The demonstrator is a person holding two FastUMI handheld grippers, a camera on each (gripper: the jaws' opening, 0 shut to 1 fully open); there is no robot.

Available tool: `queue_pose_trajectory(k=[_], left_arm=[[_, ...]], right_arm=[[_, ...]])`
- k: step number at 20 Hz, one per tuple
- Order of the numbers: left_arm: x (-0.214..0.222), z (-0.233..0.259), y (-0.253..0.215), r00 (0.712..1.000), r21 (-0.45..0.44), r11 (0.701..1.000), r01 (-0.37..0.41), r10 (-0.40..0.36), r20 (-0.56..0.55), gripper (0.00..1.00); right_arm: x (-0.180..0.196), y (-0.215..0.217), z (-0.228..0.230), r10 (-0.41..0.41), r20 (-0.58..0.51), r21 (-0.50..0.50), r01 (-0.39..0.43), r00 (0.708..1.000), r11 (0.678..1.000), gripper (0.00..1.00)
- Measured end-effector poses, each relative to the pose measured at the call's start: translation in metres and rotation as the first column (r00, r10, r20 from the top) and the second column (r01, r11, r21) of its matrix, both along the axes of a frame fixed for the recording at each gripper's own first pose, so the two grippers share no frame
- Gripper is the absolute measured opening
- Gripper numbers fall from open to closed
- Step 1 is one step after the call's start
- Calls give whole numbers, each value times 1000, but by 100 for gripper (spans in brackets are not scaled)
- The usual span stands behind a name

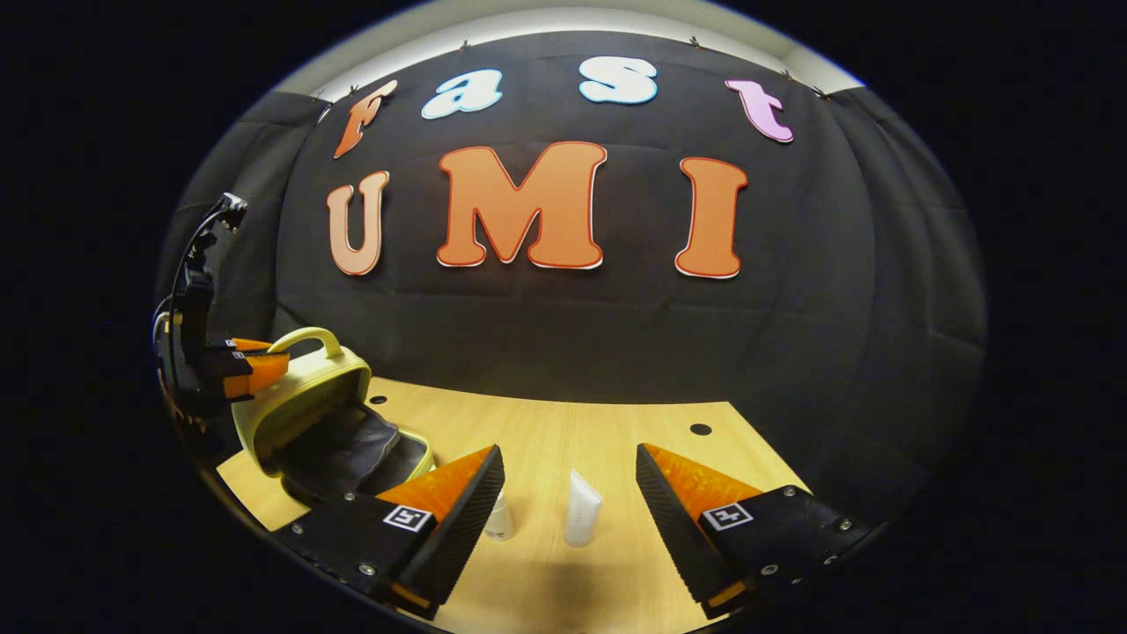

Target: First open the suitcase, pack the skin care products into it, and then close the suitcase.

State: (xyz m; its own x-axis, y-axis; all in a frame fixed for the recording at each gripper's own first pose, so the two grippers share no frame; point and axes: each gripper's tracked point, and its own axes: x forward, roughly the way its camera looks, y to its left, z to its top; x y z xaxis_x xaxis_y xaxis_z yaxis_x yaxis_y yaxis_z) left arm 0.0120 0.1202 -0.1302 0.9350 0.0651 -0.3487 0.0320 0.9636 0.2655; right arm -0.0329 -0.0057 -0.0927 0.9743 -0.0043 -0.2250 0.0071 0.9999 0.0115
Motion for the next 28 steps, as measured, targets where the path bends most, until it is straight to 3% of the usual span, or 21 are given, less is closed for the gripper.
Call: queue_pose_trajectory(k=[2, 13, 20, 28], left_arm=[[4, 8, 29, 999, -19, 999, -33, 34, 22, 9], [20, -7, 197, 986, -48, 985, -167, 168, -1, 9], [14, -74, 288, 957, -57, 959, -277, 270, -109, 9], [14, -180, 340, 912, -102, 935, -341, 303, -276, 9]], right_arm=[[3, 3, 3, -17, 3, -57, 18, 1000, 998, 96], [27, 34, 24, -122, 32, -93, 125, 992, 988, 96], [40, 58, 25, -153, 23, -126, 155, 988, 980, 96], [44, 84, 25, -150, -15, -147, 146, 989, 978, 95]])
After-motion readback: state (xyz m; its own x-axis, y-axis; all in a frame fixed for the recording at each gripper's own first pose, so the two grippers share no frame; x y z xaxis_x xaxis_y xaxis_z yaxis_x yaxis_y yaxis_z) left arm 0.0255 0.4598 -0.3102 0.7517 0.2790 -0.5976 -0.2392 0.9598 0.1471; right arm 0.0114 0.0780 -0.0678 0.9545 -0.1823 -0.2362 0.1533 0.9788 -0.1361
